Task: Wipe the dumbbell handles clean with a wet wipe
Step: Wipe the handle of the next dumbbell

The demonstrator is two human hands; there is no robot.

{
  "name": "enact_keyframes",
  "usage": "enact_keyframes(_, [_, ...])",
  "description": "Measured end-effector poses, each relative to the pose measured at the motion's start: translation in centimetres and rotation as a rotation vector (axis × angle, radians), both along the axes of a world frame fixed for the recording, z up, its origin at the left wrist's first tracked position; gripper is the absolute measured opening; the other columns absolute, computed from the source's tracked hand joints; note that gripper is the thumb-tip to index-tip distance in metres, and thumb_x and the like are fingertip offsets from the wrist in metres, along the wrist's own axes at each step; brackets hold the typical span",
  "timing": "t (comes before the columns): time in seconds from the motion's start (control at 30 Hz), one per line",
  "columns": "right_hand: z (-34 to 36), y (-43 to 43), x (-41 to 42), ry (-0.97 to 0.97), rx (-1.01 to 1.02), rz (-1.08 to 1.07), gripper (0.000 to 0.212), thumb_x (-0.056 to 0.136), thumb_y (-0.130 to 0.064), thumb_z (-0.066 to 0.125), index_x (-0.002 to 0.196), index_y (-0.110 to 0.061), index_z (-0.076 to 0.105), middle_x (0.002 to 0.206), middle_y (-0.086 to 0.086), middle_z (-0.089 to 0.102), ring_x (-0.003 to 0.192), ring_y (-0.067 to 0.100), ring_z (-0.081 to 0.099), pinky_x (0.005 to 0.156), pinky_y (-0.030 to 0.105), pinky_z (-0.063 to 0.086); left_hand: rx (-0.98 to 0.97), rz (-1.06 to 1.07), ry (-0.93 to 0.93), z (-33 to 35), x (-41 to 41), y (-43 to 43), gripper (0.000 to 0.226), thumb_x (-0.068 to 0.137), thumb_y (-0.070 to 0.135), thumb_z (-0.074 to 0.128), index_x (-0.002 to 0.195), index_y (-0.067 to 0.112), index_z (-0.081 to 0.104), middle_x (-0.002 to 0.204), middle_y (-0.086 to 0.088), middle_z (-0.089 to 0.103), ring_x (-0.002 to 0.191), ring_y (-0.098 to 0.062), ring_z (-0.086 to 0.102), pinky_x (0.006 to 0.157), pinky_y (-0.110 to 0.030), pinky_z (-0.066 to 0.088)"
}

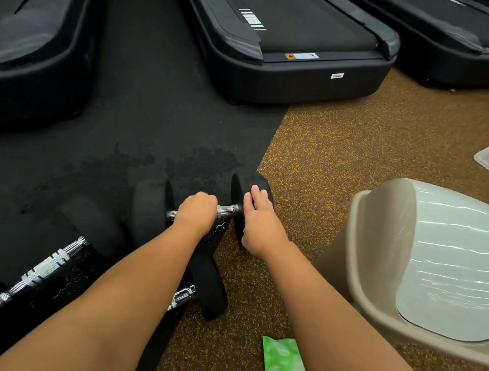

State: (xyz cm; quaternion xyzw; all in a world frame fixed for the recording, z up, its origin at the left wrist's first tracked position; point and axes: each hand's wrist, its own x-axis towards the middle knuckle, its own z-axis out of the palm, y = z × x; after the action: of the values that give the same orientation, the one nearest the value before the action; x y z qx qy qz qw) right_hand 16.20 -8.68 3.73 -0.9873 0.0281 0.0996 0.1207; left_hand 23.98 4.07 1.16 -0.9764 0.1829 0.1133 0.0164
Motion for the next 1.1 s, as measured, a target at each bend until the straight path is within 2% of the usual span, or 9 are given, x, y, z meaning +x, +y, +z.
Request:
enact_keyframes(0.13, [0.0, 0.1, -0.1, -0.009, -0.013, 0.002, 0.086, 0.085, -0.009, 0.059, 0.147, -0.002, -0.001, 0.156, 0.013, -0.013, 0.143, 0.031, -0.01, 0.118, 0.037, 0.009, -0.053, -0.035, -0.014, -0.2, 0.1, -0.5, 0.018, 0.09, 0.011, 0.053, 0.1, 0.009, 0.067, 0.105, -0.012, 0.063, 0.095, -0.032, 0.062, 0.076, -0.038, 0.051])
enact_keyframes(0.33, [-0.1, -0.1, -0.1, -0.001, -0.016, 0.004, 0.086, 0.086, -0.006, 0.057, 0.148, -0.005, -0.003, 0.156, 0.011, -0.016, 0.143, 0.03, -0.012, 0.119, 0.037, 0.009, -0.027, -0.179, 0.021, -0.1, -0.1, -1.1, 0.026, 0.093, 0.017, 0.052, 0.116, 0.012, 0.064, 0.115, -0.008, 0.055, 0.104, -0.03, 0.058, 0.083, -0.037, 0.05])
enact_keyframes(0.57, [-0.1, -0.1, -0.1, 0.009, 0.0, -0.007, 0.089, 0.085, -0.005, 0.059, 0.148, -0.006, -0.004, 0.155, 0.009, -0.017, 0.143, 0.028, -0.013, 0.118, 0.037, 0.011, -0.022, -0.088, -0.004, -0.2, 0.0, -1.0, 0.027, 0.093, 0.018, 0.052, 0.116, 0.012, 0.064, 0.113, -0.008, 0.058, 0.103, -0.028, 0.06, 0.083, -0.037, 0.051])
enact_keyframes(0.73, [-0.3, -0.2, 0.0, 0.016, -0.005, -0.003, 0.091, 0.084, -0.005, 0.06, 0.148, -0.006, -0.004, 0.155, 0.01, -0.017, 0.143, 0.029, -0.013, 0.118, 0.039, 0.011, 0.05, -0.299, 0.004, -0.1, -0.6, -1.7, 0.03, 0.091, 0.014, 0.057, 0.121, 0.011, 0.059, 0.117, -0.007, 0.05, 0.109, -0.024, 0.053, 0.082, -0.034, 0.047])
enact_keyframes(0.83, [-0.3, -0.3, -0.2, 0.016, 0.021, -0.004, 0.091, 0.084, -0.003, 0.061, 0.148, -0.007, -0.004, 0.155, 0.009, -0.018, 0.143, 0.028, -0.014, 0.118, 0.038, 0.012, 0.119, -0.355, -0.017, 0.3, -0.6, -1.2, 0.027, 0.092, 0.012, 0.055, 0.118, 0.01, 0.06, 0.117, -0.007, 0.048, 0.109, -0.024, 0.051, 0.081, -0.034, 0.048])
enact_keyframes(0.97, [-0.1, -0.5, -0.3, 0.01, 0.038, 0.011, 0.091, 0.083, -0.004, 0.061, 0.148, -0.006, -0.004, 0.155, 0.009, -0.018, 0.143, 0.027, -0.013, 0.118, 0.036, 0.012, 0.188, -0.324, 0.002, 1.0, -0.3, -0.2, 0.025, 0.091, 0.007, 0.052, 0.114, 0.008, 0.062, 0.115, -0.008, 0.05, 0.103, -0.027, 0.056, 0.08, -0.035, 0.047])
enact_keyframes(1.1, [-0.1, -0.5, -0.3, 0.013, 0.038, 0.009, 0.091, 0.084, -0.002, 0.06, 0.147, -0.006, -0.005, 0.155, 0.009, -0.019, 0.143, 0.027, -0.013, 0.118, 0.035, 0.011, 0.192, -0.203, 0.016, 1.3, 0.0, 0.9, 0.024, 0.088, 0.006, 0.05, 0.109, 0.007, 0.063, 0.111, -0.01, 0.06, 0.1, -0.03, 0.062, 0.08, -0.037, 0.051])
